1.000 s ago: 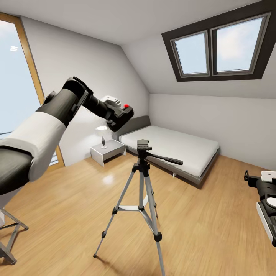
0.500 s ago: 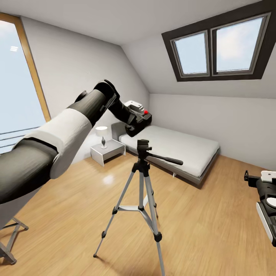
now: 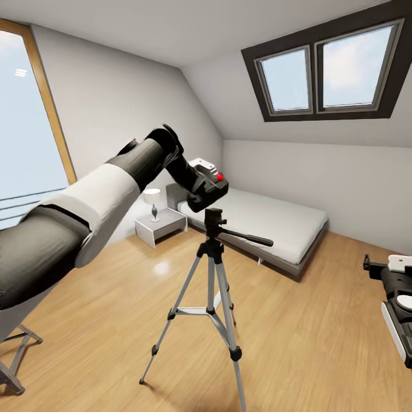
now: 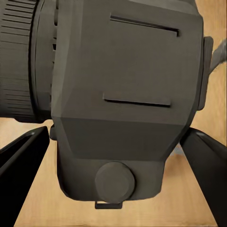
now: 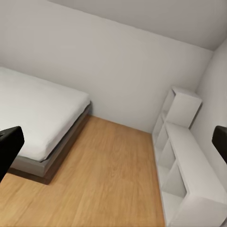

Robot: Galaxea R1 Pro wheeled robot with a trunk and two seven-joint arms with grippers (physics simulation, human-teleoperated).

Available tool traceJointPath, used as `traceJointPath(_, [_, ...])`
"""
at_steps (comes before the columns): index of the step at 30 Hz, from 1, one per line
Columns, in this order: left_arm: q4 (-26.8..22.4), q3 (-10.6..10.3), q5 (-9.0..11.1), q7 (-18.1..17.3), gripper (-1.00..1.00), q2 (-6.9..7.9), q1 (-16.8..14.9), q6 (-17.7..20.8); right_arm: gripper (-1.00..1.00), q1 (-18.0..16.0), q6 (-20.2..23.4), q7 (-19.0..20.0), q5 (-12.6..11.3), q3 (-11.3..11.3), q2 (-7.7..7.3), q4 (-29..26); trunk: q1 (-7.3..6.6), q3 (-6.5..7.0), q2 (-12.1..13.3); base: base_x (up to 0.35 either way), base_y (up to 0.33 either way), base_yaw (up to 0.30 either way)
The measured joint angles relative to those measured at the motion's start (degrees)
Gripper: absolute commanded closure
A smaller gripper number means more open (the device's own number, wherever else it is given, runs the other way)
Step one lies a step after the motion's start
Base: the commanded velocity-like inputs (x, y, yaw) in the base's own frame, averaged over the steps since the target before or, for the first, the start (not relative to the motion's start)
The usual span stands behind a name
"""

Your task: Attach the digital camera to the camera tripod in the bedroom.

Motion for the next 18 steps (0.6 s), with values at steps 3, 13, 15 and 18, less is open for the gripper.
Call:
traceJointPath(3, [0.0,-4.9,0.0,-5.8,1.0,0.0,0.0,-1.8,-1.0,0.0,0.0,0.0,-0.1,0.0,0.46,0.0,0.0,0.0,0.0,0.0,0.0,0.0])
traceJointPath(13, [-0.5,-19.5,-0.5,-20.7,1.0,0.01,-0.3,-10.7,-1.0,0.0,0.0,0.0,-0.4,-0.1,3.49,-0.1,-0.05,0.02,-0.1,0.0,0.0,0.0])
traceJointPath(15, [-0.7,-19.7,-0.5,-20.8,1.0,0.02,-0.4,-10.7,-1.0,0.0,0.0,0.0,-0.4,-0.1,3.55,-0.1,-0.02,0.02,-0.1,0.0,0.0,0.0])
traceJointPath(18, [-1.7,-19.9,-0.6,-20.8,1.0,0.01,0.0,-10.7,-1.0,0.0,0.0,0.0,-0.4,-0.1,3.64,-0.1,-0.01,0.03,0.0,0.0,0.0,0.0])
